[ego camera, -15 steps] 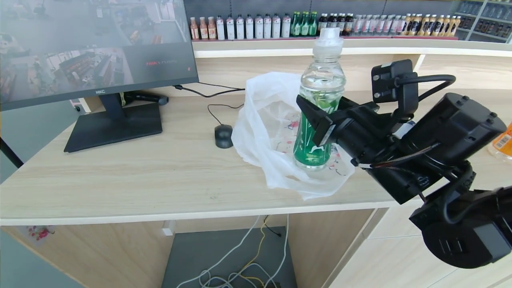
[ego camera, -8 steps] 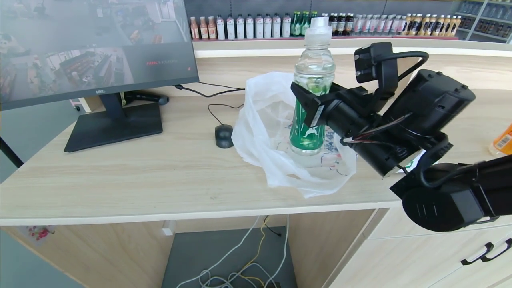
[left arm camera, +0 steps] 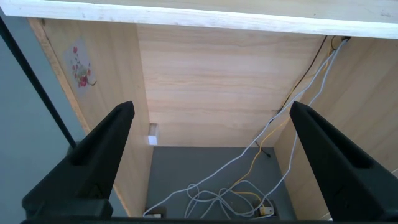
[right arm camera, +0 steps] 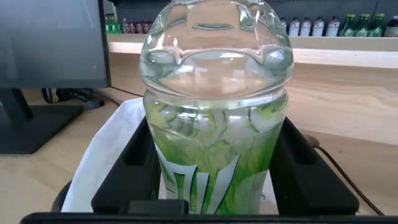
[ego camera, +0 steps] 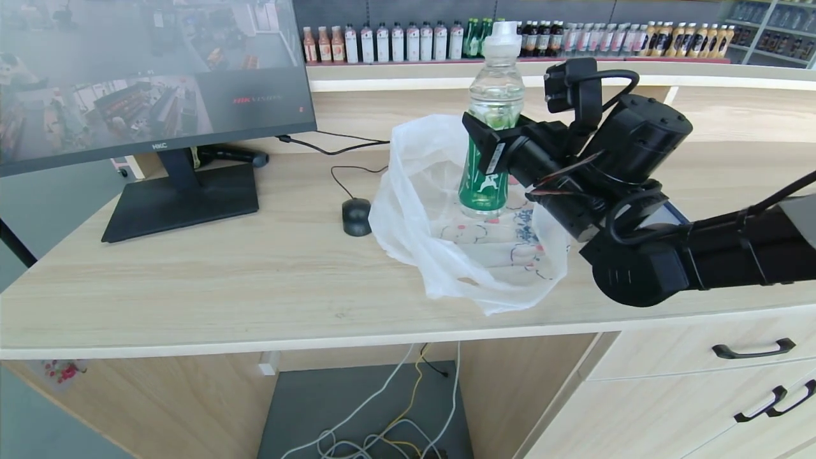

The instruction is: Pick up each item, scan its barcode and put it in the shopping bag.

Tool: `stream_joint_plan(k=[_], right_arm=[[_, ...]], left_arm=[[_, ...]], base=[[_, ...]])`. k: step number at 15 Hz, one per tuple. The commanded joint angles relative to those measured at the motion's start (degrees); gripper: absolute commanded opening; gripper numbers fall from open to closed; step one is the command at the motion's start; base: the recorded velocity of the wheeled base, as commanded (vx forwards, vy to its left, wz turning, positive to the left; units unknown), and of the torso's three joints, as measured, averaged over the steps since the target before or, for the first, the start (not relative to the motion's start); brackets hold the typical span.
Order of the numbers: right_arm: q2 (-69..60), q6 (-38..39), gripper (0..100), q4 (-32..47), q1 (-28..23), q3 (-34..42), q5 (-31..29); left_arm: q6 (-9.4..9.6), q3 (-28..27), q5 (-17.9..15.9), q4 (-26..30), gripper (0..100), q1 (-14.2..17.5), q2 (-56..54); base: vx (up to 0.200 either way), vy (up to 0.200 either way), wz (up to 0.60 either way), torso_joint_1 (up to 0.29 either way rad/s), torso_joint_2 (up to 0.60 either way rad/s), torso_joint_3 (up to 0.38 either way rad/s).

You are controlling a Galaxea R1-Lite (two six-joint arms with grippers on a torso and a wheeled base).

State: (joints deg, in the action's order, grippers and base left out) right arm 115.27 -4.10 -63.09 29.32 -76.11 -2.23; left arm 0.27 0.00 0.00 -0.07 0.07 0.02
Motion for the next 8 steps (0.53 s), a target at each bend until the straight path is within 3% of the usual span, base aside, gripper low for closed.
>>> stream_joint_plan(k=[1,5,8], right_arm=[[3.2,0.1,0,0.9,-1.1,-3.7,0.2],[5.7,0.1,0,3.8,-1.5,-9.0,0.3],[9.3,0.1,0,7.6,-3.1,-17.7,0.3]], left_arm=[[0.0,0.0,0.0,0.0,100,0.0,0.0],[0.0,0.0,0.0,0.0,100,0.0,0.0],[0.0,0.0,0.0,0.0,100,0.0,0.0]], base=[[0.0,0.0,0.0,0.0,0.0,0.0],[0.0,0.0,0.0,0.0,0.0,0.0],[0.0,0.0,0.0,0.0,0.0,0.0]])
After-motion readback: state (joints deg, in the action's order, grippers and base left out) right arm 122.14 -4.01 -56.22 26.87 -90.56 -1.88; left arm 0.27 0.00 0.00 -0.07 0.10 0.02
